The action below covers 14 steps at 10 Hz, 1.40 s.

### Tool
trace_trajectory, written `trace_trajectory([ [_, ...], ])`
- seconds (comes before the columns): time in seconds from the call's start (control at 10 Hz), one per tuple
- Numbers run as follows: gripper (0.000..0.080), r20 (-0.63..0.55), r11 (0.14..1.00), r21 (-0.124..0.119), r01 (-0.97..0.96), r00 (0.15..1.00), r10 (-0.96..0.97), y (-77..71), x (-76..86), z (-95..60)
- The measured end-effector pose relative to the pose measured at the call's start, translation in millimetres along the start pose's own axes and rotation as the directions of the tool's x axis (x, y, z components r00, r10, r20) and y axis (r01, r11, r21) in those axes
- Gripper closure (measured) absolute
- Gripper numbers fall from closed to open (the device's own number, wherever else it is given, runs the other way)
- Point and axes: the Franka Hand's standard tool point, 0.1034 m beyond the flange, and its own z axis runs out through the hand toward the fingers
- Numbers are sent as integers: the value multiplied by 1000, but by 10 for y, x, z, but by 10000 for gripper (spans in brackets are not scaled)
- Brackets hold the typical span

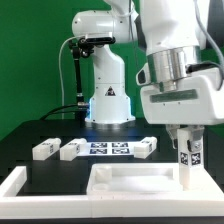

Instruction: Assemble desk

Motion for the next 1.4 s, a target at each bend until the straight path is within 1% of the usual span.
trace_trajectory([
  [0.1, 495, 10, 998, 16, -69, 998, 68, 12, 15, -3],
  [0.3, 491, 36, 973, 14, -230, 973, 229, 11, 1, -4],
  [0.4, 489, 36, 972, 13, -235, 972, 234, 14, -2, 1],
  [0.5, 489, 34, 980, 15, -196, 980, 195, 14, 0, 3],
  [0.6, 303, 33, 982, 13, -186, 982, 185, 16, -5, 5],
  [0.7, 200, 31, 993, -36, 115, 993, -114, 22, -68, 5],
  [0.8, 200, 57, 941, -44, 336, 941, -333, -7, -107, 6],
  [0.9, 160, 59, 921, -34, 387, 921, -385, 2, -119, 14],
  [1.1, 153, 61, 857, -31, 514, 857, -512, 14, -98, 20],
  [1.2, 153, 65, 779, -41, 626, 780, -623, 25, -88, 18],
  [1.3, 150, 99, 597, -79, 798, 602, -792, 18, -73, -9],
  [1.4, 150, 139, 447, -91, 890, 456, -879, -76, -81, -42],
])
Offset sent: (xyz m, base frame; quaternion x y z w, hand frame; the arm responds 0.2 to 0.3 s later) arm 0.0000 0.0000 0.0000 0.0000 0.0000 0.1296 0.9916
